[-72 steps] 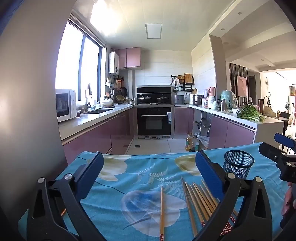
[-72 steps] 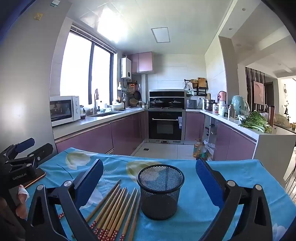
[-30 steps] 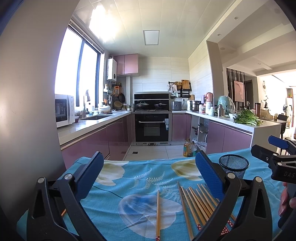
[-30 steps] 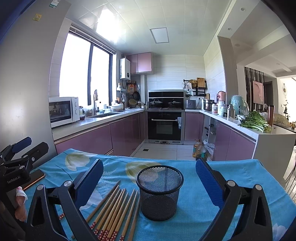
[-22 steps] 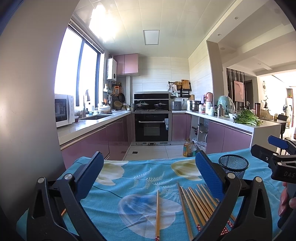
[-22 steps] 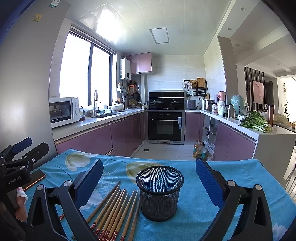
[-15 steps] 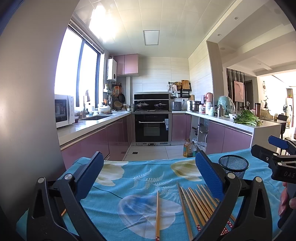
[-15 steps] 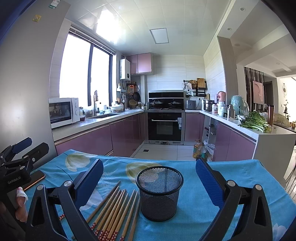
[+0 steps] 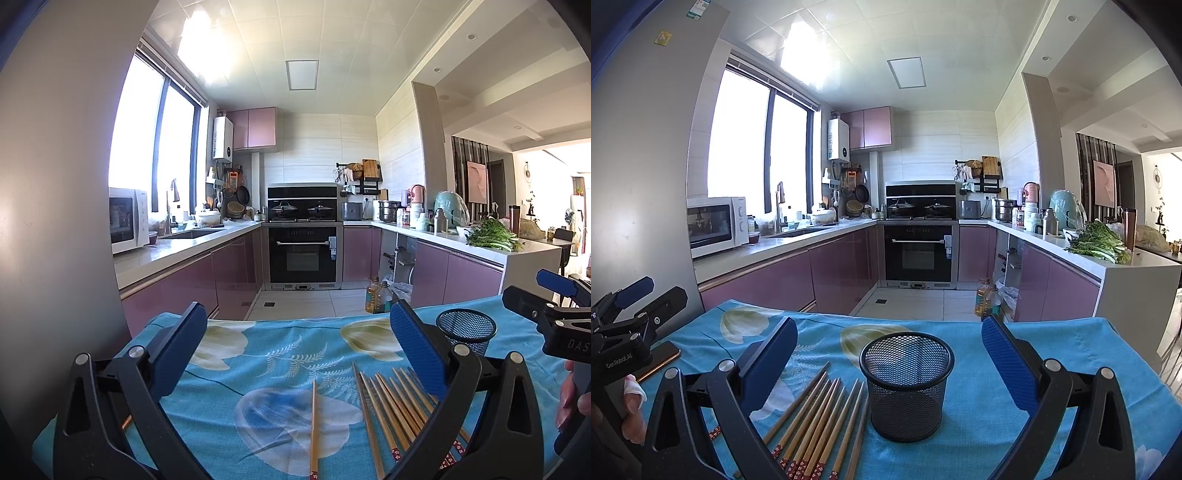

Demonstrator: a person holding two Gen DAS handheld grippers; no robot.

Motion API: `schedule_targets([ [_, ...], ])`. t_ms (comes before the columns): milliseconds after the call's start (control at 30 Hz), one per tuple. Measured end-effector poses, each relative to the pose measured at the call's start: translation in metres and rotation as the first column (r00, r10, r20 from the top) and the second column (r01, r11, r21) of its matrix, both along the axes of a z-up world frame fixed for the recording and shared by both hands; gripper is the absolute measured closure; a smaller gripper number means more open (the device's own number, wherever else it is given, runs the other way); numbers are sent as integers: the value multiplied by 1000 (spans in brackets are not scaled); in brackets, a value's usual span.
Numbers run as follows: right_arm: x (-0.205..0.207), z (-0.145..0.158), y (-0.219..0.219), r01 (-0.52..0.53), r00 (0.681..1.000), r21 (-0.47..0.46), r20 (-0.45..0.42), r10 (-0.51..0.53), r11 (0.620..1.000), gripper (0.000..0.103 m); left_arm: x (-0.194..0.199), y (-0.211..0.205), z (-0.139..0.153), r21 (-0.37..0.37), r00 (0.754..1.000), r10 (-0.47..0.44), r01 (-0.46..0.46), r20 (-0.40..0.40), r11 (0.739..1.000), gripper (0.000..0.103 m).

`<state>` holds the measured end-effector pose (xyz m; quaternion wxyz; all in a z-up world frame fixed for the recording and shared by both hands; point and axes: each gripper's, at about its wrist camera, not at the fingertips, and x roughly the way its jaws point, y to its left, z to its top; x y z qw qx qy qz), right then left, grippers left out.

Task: Organize utensils

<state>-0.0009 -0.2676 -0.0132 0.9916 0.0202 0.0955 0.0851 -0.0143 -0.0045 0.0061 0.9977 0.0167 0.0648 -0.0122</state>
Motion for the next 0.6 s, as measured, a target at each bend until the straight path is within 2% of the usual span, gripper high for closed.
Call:
schedule_targets([
  [600, -1, 0, 1, 4, 1000, 4, 2, -4, 1000, 6, 1, -2, -1, -2, 1000, 1, -1, -3, 1000, 5],
])
